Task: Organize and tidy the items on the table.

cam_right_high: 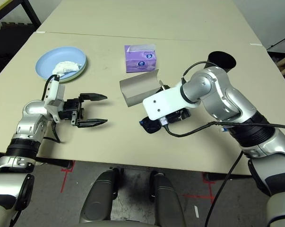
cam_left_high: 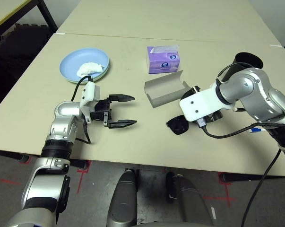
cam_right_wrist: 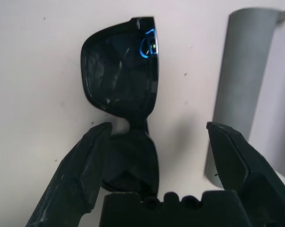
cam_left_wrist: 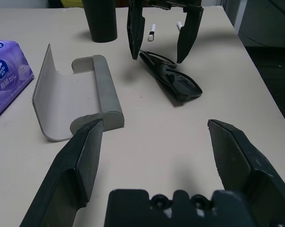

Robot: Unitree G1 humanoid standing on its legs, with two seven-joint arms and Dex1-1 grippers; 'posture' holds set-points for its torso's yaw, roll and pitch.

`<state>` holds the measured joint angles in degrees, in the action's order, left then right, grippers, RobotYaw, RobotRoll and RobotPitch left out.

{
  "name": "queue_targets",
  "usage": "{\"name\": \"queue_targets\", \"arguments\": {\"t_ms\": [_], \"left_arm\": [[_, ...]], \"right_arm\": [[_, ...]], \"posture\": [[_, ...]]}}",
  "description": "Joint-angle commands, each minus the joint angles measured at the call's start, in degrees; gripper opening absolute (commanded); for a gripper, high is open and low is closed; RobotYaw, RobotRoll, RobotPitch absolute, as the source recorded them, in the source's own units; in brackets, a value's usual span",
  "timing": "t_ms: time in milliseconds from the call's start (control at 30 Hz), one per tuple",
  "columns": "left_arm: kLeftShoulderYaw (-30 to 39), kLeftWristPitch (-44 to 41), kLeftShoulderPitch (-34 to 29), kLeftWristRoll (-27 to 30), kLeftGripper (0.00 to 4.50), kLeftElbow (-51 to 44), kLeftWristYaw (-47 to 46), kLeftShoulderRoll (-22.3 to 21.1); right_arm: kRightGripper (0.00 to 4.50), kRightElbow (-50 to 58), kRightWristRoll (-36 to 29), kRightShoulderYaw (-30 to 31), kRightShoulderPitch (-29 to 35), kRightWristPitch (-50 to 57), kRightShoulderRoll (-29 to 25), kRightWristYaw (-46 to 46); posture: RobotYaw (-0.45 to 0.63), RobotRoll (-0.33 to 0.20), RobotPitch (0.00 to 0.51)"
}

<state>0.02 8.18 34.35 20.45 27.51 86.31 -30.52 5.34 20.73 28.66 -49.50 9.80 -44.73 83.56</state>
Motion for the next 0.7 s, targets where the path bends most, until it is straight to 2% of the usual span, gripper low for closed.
{"name": "queue_targets", "arguments": {"t_ms": [33, 700], "left_arm": [[-0.6, 1.0, -1.0, -0.5, 4.47, -1.2, 0.0, -0.5], [-0.7, 1.4, -0.7, -0.9, 4.47, -0.8, -0.2, -0.7]], "right_arm": [[4.5, 0.4, 1.2, 1.1, -0.9, 1.1, -0.2, 1.9], [4.5, 3.3, 4.0, 3.0, -2.2, 6.0, 2.4, 6.2]], "posture": [[0.25, 0.0, 0.204], [0.25, 0.0, 0.199]]}}
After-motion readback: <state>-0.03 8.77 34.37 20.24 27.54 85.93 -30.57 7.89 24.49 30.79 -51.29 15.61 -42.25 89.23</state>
